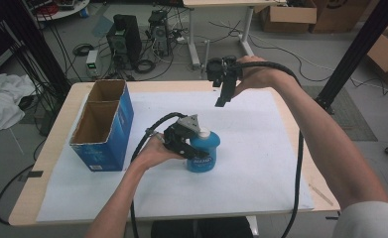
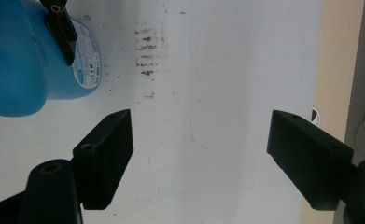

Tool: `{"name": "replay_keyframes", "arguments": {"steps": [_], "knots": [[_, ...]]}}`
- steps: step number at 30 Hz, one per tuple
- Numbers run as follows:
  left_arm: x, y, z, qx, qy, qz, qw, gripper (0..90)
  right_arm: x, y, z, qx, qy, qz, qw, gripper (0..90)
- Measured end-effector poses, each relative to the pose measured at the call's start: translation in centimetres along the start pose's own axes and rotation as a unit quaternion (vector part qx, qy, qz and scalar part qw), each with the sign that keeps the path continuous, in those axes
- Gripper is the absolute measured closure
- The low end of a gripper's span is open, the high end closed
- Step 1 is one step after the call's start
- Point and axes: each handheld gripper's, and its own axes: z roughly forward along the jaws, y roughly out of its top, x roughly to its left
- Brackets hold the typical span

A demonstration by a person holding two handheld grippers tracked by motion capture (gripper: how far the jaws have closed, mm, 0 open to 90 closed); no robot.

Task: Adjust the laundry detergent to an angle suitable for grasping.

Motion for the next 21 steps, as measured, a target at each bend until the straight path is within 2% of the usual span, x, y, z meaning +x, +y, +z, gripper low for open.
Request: {"name": "replay_keyframes", "arguments": {"steps": [3,7,21], "knots": [[0.27,-0.36,-0.07,-0.007,-0.005,-0.005,0.9999,45.3,0.03,0.01,0.02,0.001,0.000,0.000,1.0000,22.5],[0.40,-0.61,-0.12,-0.013,-0.008,-0.001,0.9999,44.9,0.05,0.03,0.05,0.000,0.000,0.000,1.0000,22.5],[0.39,-0.61,-0.10,-0.013,-0.008,-0.003,0.9999,44.1,0.14,0.07,-0.05,-0.001,-0.003,-0.002,1.0000,22.6]]}}
